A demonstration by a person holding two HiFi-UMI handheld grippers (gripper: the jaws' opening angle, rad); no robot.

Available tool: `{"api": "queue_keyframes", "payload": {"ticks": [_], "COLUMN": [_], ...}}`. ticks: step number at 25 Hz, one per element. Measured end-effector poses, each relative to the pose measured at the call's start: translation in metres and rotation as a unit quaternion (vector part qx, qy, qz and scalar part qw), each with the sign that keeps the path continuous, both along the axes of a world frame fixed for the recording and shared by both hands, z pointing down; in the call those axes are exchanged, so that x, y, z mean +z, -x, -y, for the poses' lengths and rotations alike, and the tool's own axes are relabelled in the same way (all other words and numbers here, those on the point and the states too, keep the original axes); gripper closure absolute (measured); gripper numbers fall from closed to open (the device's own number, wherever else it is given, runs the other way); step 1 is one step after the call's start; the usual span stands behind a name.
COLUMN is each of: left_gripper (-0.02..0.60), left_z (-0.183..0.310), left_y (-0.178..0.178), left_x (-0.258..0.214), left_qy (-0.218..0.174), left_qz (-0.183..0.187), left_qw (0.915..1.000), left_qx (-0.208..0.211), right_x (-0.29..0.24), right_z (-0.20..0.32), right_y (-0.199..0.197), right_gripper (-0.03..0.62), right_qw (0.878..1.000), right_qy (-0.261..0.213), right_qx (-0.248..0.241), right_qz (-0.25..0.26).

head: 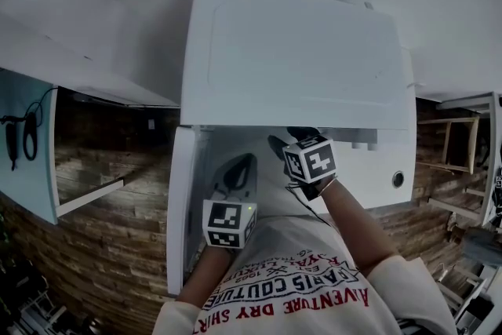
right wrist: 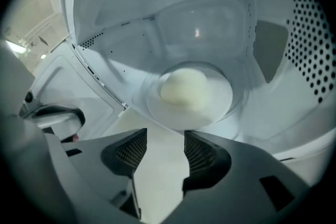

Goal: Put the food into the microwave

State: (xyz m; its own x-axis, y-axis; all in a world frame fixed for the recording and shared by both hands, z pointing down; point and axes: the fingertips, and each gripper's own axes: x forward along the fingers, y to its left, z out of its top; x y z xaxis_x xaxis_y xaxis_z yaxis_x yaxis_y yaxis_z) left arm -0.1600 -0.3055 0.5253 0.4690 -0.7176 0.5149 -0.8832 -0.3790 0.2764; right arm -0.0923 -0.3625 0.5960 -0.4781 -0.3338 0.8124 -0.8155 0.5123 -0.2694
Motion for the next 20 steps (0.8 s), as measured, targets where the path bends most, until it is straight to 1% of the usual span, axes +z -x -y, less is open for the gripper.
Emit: {"api": "queue_keyframes", "payload": {"ticks": [3,7,10,12,13,14,15,16,20], "left_gripper": [0.578,0.578,0.578,0.578,0.578,0.578,0.578,0.578,0.578], "left_z": [0.000,0.000,0.001,0.003,0.005,0.007,0.009,0.011,0.013], "left_y": [0.000,0.000,0.000,-0.001,-0.002,-0.003,-0.005,-0.006,-0.015], "left_x": [0.000,0.001,-0.001,-0.004,-0.007,-0.011,-0.015,-0.020,-0.039], "left_qy": [0.001,0.002,0.002,-0.002,-0.005,-0.010,-0.016,-0.023,-0.046], "left_qz": [0.000,-0.003,-0.003,-0.001,0.000,0.000,0.001,0.002,0.004], "left_qw": [1.0000,1.0000,1.0000,1.0000,1.0000,0.9999,0.9998,0.9997,0.9990], "left_qx": [0.000,-0.002,-0.001,-0.003,-0.005,-0.007,-0.007,-0.006,-0.001], "right_x": [0.005,0.003,-0.003,-0.011,-0.018,-0.025,-0.032,-0.039,-0.068], "right_z": [-0.004,-0.008,-0.012,-0.015,-0.016,-0.017,-0.017,-0.018,-0.026], "right_y": [-0.003,0.002,0.001,0.002,0.002,0.002,0.001,-0.001,-0.006], "right_gripper": [0.368,0.375,0.393,0.421,0.444,0.478,0.536,0.557,0.580], "right_qw": [1.000,1.000,1.000,1.000,1.000,0.999,0.999,0.998,0.993], "right_qy": [0.007,0.024,0.018,0.004,-0.007,-0.021,-0.037,-0.052,-0.090], "right_qx": [-0.004,-0.001,0.004,0.005,0.005,0.009,0.017,0.026,0.048], "right_qz": [-0.016,0.000,0.008,0.016,0.022,0.026,0.029,0.032,0.062]}}
